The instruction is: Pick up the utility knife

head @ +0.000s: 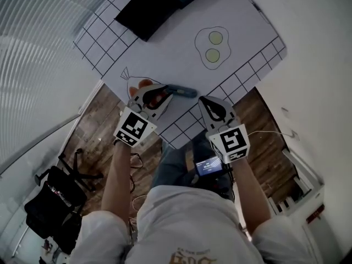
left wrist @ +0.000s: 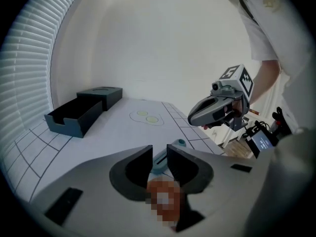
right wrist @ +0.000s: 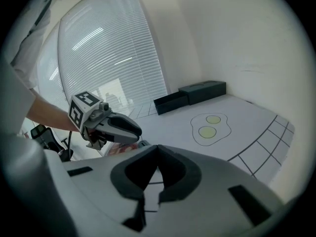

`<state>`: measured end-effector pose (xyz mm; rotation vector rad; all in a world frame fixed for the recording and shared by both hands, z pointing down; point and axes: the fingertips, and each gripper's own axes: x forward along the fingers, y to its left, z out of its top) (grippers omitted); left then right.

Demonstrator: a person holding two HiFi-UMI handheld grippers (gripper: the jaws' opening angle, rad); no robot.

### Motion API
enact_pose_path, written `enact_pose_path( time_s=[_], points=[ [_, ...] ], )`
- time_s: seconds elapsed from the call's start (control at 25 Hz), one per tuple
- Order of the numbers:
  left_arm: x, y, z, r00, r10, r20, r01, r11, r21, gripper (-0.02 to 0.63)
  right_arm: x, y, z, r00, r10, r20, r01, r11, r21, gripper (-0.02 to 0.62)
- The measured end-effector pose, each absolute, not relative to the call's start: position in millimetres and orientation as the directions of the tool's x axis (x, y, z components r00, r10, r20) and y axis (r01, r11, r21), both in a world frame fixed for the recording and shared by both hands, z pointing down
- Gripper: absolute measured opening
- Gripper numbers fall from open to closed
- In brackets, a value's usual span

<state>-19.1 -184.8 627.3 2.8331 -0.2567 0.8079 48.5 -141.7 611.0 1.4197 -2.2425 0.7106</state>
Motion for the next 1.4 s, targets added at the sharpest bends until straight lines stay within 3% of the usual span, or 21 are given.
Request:
enact_pose_path(
  time_s=[0.16, 0.4, 0.8, 1.2, 1.4],
  points=[
    [-14, -179, 640, 0.814, -0.033, 0.579, -0.123, -0.985, 0.117, 0.133, 48, -135, 621, -0.422, -0.697, 0.580, -0.903, 0.379, -0.202, 0.006],
    [-10, -175, 657, 0.773, 0.050, 0.633, -0.008, -0.996, 0.089, 0.166, 44, -141, 618, -0.418, -0.700, 0.579, -0.908, 0.336, -0.250, 0.006],
    [-10, -164, 671, 0.657, 0.144, 0.740, 0.188, -0.982, 0.023, 0.186, 45, -141, 624, -0.414, -0.695, 0.588, -0.910, 0.314, -0.270, 0.006],
    [4, -162, 670, 0.628, 0.209, 0.749, 0.291, -0.956, 0.023, 0.186, 51, -134, 627, -0.386, -0.697, 0.604, -0.922, 0.263, -0.285, 0.006],
    [4, -163, 669, 0.654, 0.213, 0.726, 0.283, -0.959, 0.027, 0.155, 57, -137, 628, -0.374, -0.698, 0.610, -0.926, 0.250, -0.282, 0.006]
  ],
)
